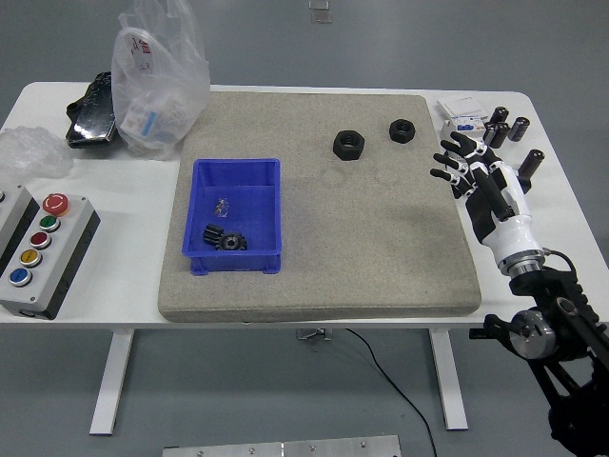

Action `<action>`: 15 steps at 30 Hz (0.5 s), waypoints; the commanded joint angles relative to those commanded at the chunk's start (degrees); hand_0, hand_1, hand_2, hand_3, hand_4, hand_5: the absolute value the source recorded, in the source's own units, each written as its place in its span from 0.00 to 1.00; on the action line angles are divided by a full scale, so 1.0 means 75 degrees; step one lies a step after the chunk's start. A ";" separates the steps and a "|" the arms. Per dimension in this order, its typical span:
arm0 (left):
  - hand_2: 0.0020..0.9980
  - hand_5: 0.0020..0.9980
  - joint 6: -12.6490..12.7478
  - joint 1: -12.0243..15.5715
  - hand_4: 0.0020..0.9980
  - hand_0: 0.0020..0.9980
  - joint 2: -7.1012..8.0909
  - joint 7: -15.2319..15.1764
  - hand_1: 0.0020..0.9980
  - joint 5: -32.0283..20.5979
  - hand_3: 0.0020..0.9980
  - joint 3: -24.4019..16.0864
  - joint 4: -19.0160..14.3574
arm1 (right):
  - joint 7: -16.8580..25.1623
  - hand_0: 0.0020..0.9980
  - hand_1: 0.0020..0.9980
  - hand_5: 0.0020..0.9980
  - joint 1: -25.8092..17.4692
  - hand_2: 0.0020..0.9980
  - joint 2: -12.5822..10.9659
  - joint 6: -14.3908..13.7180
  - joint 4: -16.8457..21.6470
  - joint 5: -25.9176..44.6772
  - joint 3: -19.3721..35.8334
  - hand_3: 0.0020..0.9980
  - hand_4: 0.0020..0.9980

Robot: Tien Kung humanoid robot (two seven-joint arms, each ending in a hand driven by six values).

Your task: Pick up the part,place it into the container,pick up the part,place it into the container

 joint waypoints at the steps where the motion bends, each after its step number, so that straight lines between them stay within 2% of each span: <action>1: 0.66 0.39 0.0000 0.0000 0.82 0.68 0.0001 -0.0001 0.65 0.0003 0.71 -0.0004 0.0000 | 0.0000 0.61 0.66 0.49 -0.0002 0.70 -0.0002 -0.0002 0.0001 0.0000 0.0005 0.68 0.74; 15: 0.66 0.38 0.0015 0.0016 0.81 0.68 0.0008 -0.0025 0.65 0.0036 0.71 -0.0103 0.0000 | -0.0013 0.61 0.67 0.49 -0.0042 0.70 0.0029 -0.0036 -0.0001 -0.0057 0.0138 0.68 0.73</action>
